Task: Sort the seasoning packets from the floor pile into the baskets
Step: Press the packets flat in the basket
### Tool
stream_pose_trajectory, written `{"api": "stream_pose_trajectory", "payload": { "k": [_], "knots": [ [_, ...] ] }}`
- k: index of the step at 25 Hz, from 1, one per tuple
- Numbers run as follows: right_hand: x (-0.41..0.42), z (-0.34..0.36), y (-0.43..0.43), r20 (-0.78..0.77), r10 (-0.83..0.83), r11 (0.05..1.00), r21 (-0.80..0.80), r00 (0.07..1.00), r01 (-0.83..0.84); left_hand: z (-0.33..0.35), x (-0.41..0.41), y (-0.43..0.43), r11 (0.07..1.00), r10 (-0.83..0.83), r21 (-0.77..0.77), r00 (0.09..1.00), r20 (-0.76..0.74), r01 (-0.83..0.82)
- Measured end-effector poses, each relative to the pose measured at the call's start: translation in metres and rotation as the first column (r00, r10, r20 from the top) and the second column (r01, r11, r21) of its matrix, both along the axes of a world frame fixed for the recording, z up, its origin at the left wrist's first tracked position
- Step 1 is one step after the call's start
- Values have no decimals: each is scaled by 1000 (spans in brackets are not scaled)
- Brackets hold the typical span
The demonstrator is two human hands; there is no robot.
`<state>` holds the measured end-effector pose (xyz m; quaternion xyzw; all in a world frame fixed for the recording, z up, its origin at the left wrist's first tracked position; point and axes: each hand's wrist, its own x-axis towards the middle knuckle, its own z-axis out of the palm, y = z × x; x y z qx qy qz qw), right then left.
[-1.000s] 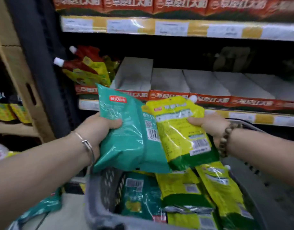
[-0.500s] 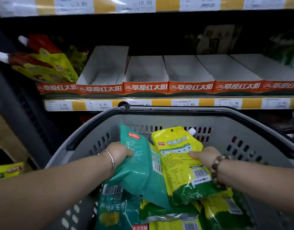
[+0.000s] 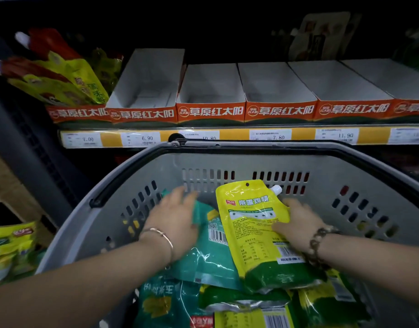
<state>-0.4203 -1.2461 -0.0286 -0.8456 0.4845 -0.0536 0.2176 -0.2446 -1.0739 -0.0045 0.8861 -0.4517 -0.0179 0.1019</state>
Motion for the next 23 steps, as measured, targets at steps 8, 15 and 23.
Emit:
{"api": "stream_pose_trajectory", "payload": {
  "k": [8, 15, 23],
  "knots": [
    [13, -14, 46, -50, 539, 842, 36, 841, -538, -29, -22, -1, 882, -157, 395, 951, -266, 256],
    [27, -22, 44, -269, 508, 859, 100, 818, -501, -35, -20, -5, 824, -77, 524, 960, -269, 213],
    [26, -12, 50, -346, 504, 849, 29, 791, -528, -22, -21, -5, 785, -135, 559, 954, -268, 268]
  ]
}}
